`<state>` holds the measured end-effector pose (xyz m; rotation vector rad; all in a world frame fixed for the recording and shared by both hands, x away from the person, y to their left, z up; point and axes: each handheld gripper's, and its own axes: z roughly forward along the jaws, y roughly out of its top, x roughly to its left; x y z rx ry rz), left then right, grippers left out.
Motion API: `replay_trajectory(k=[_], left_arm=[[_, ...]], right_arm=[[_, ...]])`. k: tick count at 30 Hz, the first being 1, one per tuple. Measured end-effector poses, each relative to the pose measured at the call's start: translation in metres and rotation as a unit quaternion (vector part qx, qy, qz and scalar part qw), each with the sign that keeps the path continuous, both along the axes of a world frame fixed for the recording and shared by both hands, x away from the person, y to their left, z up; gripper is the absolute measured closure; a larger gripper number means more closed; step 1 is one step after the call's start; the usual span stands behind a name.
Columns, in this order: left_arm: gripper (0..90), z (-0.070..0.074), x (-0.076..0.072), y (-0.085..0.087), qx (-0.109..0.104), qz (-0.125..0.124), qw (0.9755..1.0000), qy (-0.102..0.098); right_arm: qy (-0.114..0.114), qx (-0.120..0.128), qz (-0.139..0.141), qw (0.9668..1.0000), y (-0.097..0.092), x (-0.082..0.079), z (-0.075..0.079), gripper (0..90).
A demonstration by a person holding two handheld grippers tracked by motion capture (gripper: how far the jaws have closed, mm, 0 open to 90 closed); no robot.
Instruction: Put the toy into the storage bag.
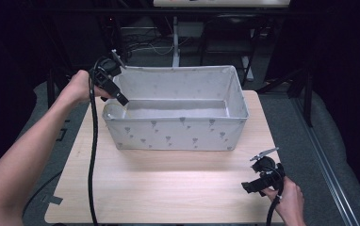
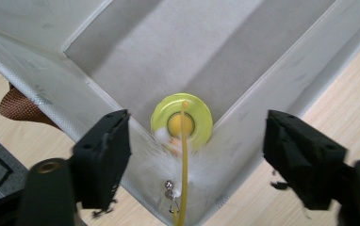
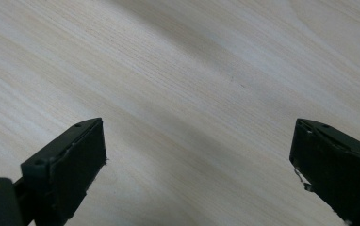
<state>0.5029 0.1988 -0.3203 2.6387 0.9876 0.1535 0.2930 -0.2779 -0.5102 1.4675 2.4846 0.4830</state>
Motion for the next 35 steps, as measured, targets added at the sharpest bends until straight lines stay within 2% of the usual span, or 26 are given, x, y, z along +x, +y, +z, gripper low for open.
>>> replay_trajectory(k=[6,7,10,16,26,32,35], left_arm=[[13.6,0.014,-0.015,0.001,-0.012,-0.004,0.9997,-0.020],[11.9,0.016,-0.019,0.001,-0.014,-0.006,0.9996,-0.024],[7.9,0.020,-0.034,0.002,-0.017,-0.016,0.9991,-0.034],[2.1,0.020,-0.066,0.004,-0.017,-0.039,0.9979,-0.049],[0.3,-0.003,-0.110,0.011,-0.017,-0.072,0.9962,-0.046],[0.2,-0.029,-0.132,0.015,-0.019,-0.080,0.9958,-0.041],[0.2,-0.044,-0.141,0.017,-0.019,-0.080,0.9960,-0.035]], right_arm=[[0.001,0.007,0.000,1.0000,0.000,-0.001,0.001,3.9],[0.002,0.000,0.003,1.0000,0.000,-0.001,0.002,3.9],[0.001,0.008,-0.001,1.0000,0.000,-0.001,0.001,3.9],[0.002,-0.003,0.002,1.0000,0.001,-0.001,0.001,3.9],[0.004,-0.005,0.002,1.0000,0.001,-0.001,0.001,3.9],[0.005,0.000,0.000,1.0000,0.001,-0.001,0.000,3.8],[0.007,-0.007,0.003,1.0000,0.001,-0.001,0.000,3.8]])
